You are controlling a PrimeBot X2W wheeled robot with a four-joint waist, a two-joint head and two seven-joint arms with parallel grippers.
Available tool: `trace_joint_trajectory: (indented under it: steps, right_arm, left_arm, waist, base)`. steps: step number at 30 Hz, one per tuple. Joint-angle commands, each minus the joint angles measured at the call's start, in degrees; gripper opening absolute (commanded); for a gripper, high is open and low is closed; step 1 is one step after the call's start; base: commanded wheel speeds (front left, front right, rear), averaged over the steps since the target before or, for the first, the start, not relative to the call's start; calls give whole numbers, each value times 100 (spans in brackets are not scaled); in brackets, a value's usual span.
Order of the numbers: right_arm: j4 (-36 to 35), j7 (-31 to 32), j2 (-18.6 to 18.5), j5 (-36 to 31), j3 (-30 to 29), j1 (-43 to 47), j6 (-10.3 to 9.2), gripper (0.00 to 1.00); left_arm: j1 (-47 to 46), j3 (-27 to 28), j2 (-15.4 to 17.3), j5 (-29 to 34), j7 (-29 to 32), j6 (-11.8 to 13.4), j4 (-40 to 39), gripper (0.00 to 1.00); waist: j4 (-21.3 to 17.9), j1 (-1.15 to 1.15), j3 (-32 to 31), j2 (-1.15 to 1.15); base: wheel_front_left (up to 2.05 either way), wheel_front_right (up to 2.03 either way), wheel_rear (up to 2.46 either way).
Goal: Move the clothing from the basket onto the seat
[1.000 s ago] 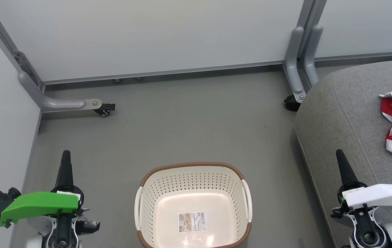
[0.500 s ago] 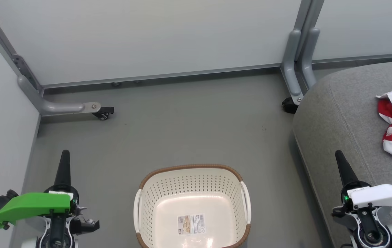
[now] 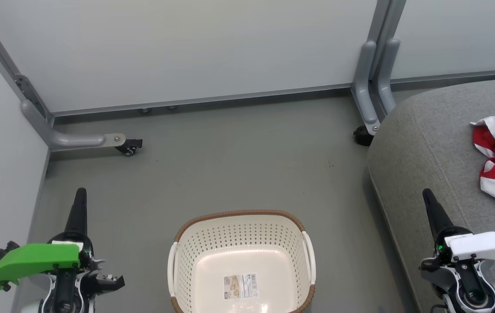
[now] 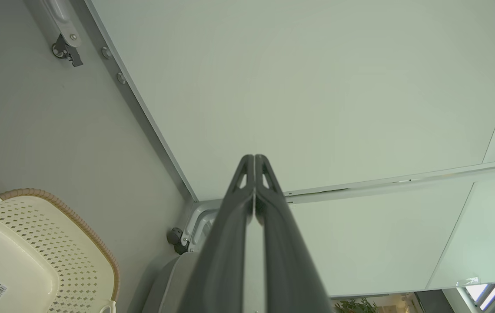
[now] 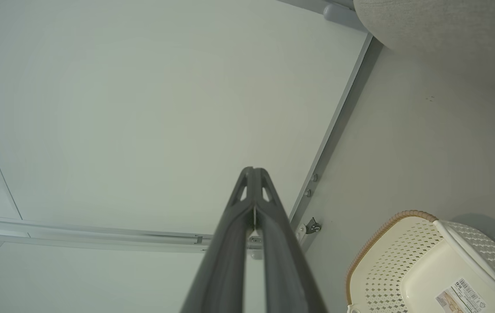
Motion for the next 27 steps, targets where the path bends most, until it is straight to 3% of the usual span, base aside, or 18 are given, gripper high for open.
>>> trace_joint_trajectory:
  steps: [1,27]
  right_arm:
    - [6,37,-43,140,8,-75,1,0]
    - [76,118,-204,1297,177,-82,0,0]
  left_arm:
    - [72,32,2,-119,31,17,-43,0]
    - [115,152,-11,-1041,279,46,-140,0]
  waist:
    - [-5,0,-7,0]
    - [-76,0,-124,0]
  base:
    - [0,0,0]
    - [0,0,0]
